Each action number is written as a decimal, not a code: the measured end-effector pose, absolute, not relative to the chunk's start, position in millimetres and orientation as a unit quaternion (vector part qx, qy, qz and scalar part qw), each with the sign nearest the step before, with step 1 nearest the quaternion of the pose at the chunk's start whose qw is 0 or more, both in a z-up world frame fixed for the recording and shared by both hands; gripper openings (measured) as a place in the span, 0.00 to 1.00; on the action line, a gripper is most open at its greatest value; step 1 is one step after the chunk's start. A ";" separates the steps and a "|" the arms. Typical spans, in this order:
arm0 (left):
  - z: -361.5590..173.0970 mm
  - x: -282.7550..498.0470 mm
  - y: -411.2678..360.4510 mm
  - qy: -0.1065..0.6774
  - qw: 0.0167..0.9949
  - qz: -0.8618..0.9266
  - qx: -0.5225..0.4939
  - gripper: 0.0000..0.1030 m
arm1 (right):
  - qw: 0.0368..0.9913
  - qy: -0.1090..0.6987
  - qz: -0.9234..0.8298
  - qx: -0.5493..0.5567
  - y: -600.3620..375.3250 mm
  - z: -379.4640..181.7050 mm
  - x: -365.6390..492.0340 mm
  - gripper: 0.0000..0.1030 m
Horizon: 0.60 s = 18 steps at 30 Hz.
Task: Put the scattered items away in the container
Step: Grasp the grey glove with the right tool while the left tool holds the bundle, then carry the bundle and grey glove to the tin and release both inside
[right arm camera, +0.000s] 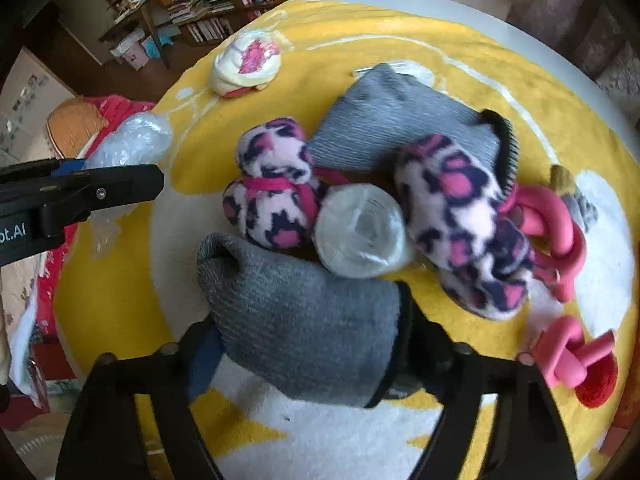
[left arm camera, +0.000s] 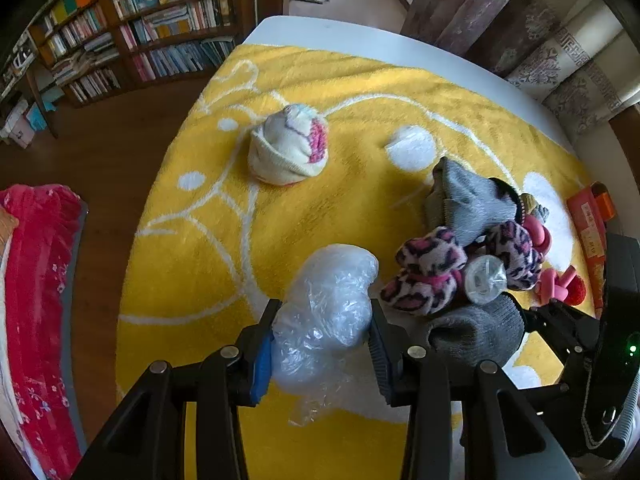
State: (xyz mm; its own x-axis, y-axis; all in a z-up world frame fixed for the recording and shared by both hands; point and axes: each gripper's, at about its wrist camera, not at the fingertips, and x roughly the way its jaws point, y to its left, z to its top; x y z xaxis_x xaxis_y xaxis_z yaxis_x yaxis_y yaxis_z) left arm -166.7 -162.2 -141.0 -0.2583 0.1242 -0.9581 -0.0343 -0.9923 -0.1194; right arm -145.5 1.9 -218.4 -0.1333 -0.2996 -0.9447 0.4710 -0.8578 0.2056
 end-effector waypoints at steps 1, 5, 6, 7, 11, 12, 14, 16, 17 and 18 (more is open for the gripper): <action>-139.0 -166.4 -159.8 -0.036 0.051 0.793 -0.606 0.41 | 0.258 0.067 -0.749 0.606 5.7 -217.2 -144.8 0.74; -129.6 -166.1 -142.3 -0.028 0.058 0.797 -0.600 0.41 | 0.262 0.051 -0.757 0.596 23.7 -203.9 -136.3 0.74; -126.9 -166.7 -136.5 -0.025 0.062 0.798 -0.598 0.41 | 0.261 0.046 -0.760 0.594 29.6 -200.7 -134.8 0.74; -123.9 -167.3 -129.4 -0.022 0.067 0.800 -0.596 0.41 | 0.258 0.040 -0.763 0.591 36.6 -196.9 -134.2 0.74; -113.5 -169.6 -98.6 -0.011 0.087 0.803 -0.589 0.41 | 0.231 0.005 -0.783 0.578 76.9 -179.2 -134.0 0.74; -111.0 -170.6 -90.3 -0.008 0.093 0.803 -0.588 0.41 | 0.222 -0.005 -0.788 0.574 88.7 -174.8 -134.0 0.74; -105.8 -172.3 -66.8 0.002 0.109 0.804 -0.584 0.41 | 0.199 -0.026 -0.800 0.566 114.2 -164.9 -133.3 0.74; -102.1 -174.3 -47.9 0.009 0.123 0.804 -0.582 0.41 | 0.173 -0.045 -0.811 0.557 143.0 -155.5 -133.7 0.74; -100.1 -175.5 -36.7 0.013 0.131 0.804 -0.580 0.41 | 0.160 -0.054 -0.817 0.552 157.1 -150.7 -133.8 0.74; -98.1 -176.6 -23.3 0.019 0.140 0.803 -0.578 0.41 | 0.146 -0.062 -0.822 0.546 170.6 -146.6 -132.8 0.74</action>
State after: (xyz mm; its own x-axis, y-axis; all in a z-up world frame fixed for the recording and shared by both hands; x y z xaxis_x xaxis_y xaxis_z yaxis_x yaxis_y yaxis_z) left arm -176.6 -23.3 -98.1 -0.2917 0.2027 -0.9348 -0.2462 -0.9603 -0.1314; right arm -132.8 170.6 -146.6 -0.3605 -0.3084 -0.8803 0.1719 -0.9496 0.2623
